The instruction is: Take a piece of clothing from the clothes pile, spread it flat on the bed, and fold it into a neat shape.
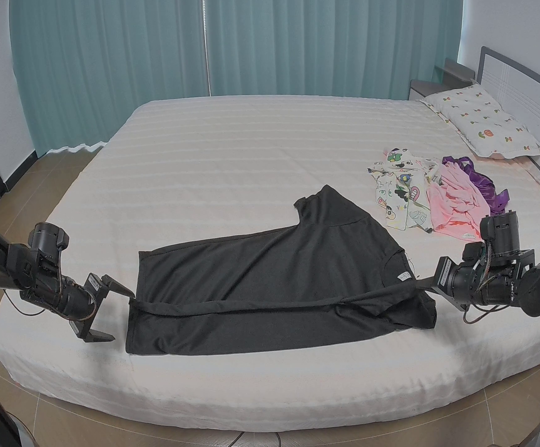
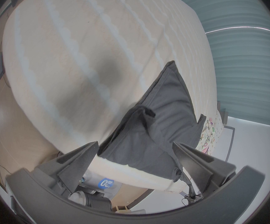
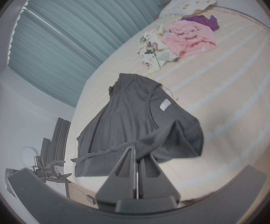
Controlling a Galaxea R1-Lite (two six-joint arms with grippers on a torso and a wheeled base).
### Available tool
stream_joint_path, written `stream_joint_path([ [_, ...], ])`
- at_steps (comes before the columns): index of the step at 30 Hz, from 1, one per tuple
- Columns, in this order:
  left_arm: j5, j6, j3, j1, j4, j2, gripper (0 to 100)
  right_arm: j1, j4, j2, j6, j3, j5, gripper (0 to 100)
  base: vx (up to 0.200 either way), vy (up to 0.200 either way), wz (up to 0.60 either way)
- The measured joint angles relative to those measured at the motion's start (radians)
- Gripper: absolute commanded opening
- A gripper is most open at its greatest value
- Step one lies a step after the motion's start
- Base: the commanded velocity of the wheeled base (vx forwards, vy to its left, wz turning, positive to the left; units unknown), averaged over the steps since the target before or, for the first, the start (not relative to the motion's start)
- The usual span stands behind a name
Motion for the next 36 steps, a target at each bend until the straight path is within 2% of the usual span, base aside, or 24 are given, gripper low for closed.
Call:
stream_joint_path([
  [3,-0.028,0.001,0.049,0.0,-0.016,-0.026,100,0.001,0.051,-0.035,0.019,0.029,0.0,0,0.0,0.0,0.0],
  [10,-0.047,0.005,0.147,0.0,-0.138,-0.05,100,0.001,0.067,-0.06,0.015,0.1,-0.007,0,0.0,0.0,0.0],
  [11,-0.048,0.005,0.159,0.0,-0.157,-0.052,100,0.002,0.068,-0.058,0.011,0.114,-0.009,100,0.0,0.0,0.0],
  [18,-0.086,0.005,0.196,-0.001,-0.179,-0.055,100,0.012,0.064,-0.023,-0.024,0.162,-0.016,100,0.0,0.0,0.0],
  [29,-0.113,0.004,0.199,0.0,-0.179,-0.057,100,-0.008,0.002,0.011,-0.013,0.129,-0.017,100,0.0,0.0,0.0],
  [32,-0.117,0.004,0.199,0.0,-0.179,-0.057,100,-0.015,-0.057,0.033,-0.012,0.126,-0.017,100,0.0,0.0,0.0],
  [36,-0.12,0.004,0.197,0.001,-0.18,-0.053,100,-0.03,-0.212,0.09,-0.012,0.124,-0.014,100,0.0,0.0,0.0],
])
